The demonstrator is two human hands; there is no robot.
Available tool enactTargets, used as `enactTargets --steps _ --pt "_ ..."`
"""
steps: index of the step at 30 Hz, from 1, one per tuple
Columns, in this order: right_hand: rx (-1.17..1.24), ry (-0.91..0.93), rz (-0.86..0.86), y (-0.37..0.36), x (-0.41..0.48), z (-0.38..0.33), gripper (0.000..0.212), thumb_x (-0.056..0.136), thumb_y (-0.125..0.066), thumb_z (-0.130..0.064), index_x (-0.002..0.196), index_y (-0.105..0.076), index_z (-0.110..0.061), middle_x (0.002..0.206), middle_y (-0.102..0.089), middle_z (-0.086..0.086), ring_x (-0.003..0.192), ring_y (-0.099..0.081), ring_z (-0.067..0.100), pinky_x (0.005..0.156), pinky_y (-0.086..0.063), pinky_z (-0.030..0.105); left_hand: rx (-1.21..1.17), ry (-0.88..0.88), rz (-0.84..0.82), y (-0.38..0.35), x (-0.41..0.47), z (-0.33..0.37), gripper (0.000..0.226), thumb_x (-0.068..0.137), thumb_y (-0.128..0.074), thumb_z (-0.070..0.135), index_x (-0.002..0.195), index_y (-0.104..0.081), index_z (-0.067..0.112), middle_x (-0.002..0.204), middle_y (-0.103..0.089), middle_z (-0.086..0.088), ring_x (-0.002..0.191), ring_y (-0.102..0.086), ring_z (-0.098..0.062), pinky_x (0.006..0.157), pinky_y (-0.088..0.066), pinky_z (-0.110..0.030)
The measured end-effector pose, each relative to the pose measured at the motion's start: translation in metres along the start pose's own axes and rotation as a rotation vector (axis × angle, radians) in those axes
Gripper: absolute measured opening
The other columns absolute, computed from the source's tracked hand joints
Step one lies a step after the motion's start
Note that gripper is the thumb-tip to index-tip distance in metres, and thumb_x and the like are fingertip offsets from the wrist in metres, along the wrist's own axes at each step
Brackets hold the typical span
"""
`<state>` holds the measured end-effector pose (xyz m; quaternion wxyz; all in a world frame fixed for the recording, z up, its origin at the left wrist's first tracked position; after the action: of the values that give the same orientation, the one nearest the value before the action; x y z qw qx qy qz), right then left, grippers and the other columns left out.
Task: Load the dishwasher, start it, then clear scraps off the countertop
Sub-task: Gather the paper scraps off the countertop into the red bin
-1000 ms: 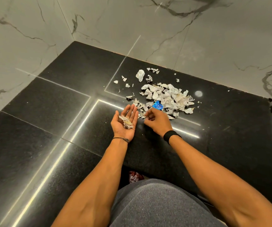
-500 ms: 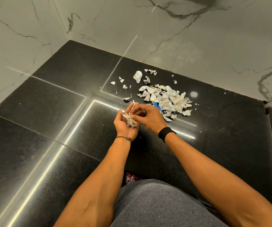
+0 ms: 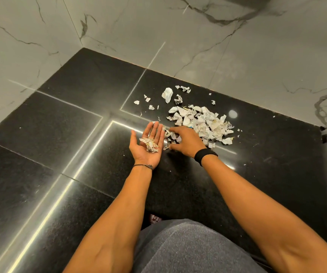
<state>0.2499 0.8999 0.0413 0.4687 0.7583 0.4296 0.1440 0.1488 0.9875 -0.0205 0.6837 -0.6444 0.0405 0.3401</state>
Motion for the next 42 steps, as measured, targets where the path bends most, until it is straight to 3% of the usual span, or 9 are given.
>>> enactTargets --steps 5,12,15,19,26,31,35,40,42 --pt "-0.241 0.127 -0.064 -0.02 0.005 -0.014 0.058 0.084 -0.074 -0.038 0.136 -0.055 -0.021 0.134 -0.057 0.005 0.122 -0.052 0.033 0.102 -0.044 0.044 -0.018 -0.013 -0.01 -0.005 0.003 0.008 0.067 0.097 -0.049 0.057 0.129 -0.061 0.0 0.138 -0.06 -0.022 0.13 -0.058 -0.035 0.116 -0.039 -0.045" --pt "-0.415 0.357 0.022 -0.03 -0.02 -0.033 0.019 0.098 -0.056 -0.022 0.106 -0.07 -0.012 0.105 -0.064 0.008 0.098 -0.056 0.031 0.074 -0.049 0.045 0.004 -0.019 -0.007 -0.001 0.003 0.005 0.069 0.097 -0.049 0.059 0.129 -0.062 -0.001 0.139 -0.059 -0.022 0.13 -0.058 -0.035 0.116 -0.04 -0.045" --pt "-0.4 0.342 0.056 -0.025 -0.023 -0.024 0.018 0.097 -0.056 -0.016 0.103 -0.073 -0.012 0.101 -0.068 0.008 0.094 -0.06 0.032 0.077 -0.048 0.043 0.027 -0.024 0.005 -0.003 0.0 0.005 0.068 0.098 -0.048 0.059 0.127 -0.063 -0.001 0.138 -0.06 -0.022 0.128 -0.06 -0.035 0.113 -0.044 -0.044" --pt "-0.047 0.09 0.145 0.0 -0.02 0.004 0.018 0.093 -0.066 -0.013 0.107 -0.077 -0.013 0.104 -0.075 0.007 0.099 -0.068 0.025 0.09 -0.052 0.039 0.059 -0.025 0.012 -0.006 -0.005 0.002 0.068 0.097 -0.047 0.06 0.128 -0.063 0.001 0.137 -0.062 -0.021 0.126 -0.062 -0.034 0.106 -0.05 -0.044" --pt "0.836 -0.086 0.212 0.033 -0.027 0.007 0.017 0.087 -0.073 0.001 0.104 -0.074 0.001 0.095 -0.074 0.014 0.081 -0.072 0.015 0.072 -0.061 0.027 0.105 -0.02 0.065 -0.008 -0.009 -0.013 0.067 0.098 -0.048 0.059 0.134 -0.061 0.004 0.135 -0.064 -0.019 0.122 -0.064 -0.033 0.108 -0.049 -0.042" --pt "0.666 0.093 0.144 0.042 -0.024 -0.028 0.017 0.086 -0.076 -0.004 0.103 -0.076 -0.006 0.095 -0.076 0.006 0.09 -0.073 0.019 0.08 -0.062 0.037 0.188 -0.014 0.083 -0.012 -0.007 -0.025 0.067 0.098 -0.044 0.059 0.14 -0.057 0.009 0.121 -0.068 -0.015 0.098 -0.07 -0.028 0.083 -0.055 -0.036" --pt "0.394 0.221 0.113 0.038 -0.023 -0.054 0.015 0.086 -0.075 -0.014 0.1 -0.078 -0.018 0.093 -0.076 -0.004 0.085 -0.069 0.007 0.079 -0.056 0.025 0.184 -0.019 0.099 -0.015 -0.005 -0.031 0.054 0.105 -0.038 0.05 0.128 -0.06 0.007 0.1 -0.075 -0.017 0.088 -0.076 -0.029 0.071 -0.061 -0.036" --pt "0.212 0.196 0.075 0.038 -0.024 -0.061 0.021 0.093 -0.064 -0.018 0.11 -0.077 -0.021 0.082 -0.067 -0.005 0.072 -0.058 0.002 0.068 -0.042 0.015 0.155 -0.054 0.099 -0.015 -0.001 -0.029 0.053 0.107 -0.031 0.045 0.119 -0.068 0.007 0.112 -0.074 -0.017 0.106 -0.07 -0.03 0.104 -0.048 -0.045" --pt "0.223 0.184 0.078 0.04 -0.023 -0.061 0.024 0.095 -0.06 -0.016 0.112 -0.076 -0.02 0.085 -0.068 -0.005 0.075 -0.059 0.004 0.071 -0.044 0.018 0.142 -0.054 0.092 -0.015 0.0 -0.029 0.052 0.108 -0.03 0.041 0.118 -0.068 0.007 0.11 -0.075 -0.016 0.101 -0.073 -0.029 0.099 -0.051 -0.042"
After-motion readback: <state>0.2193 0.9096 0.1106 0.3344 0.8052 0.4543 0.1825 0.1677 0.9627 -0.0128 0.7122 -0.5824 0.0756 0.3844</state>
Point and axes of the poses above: each hand's wrist, its own x-axis towards the middle knuckle, its own y-axis out of the back of the hand, z = x × y, the point moved 8 cm from there along x, towards the middle knuckle
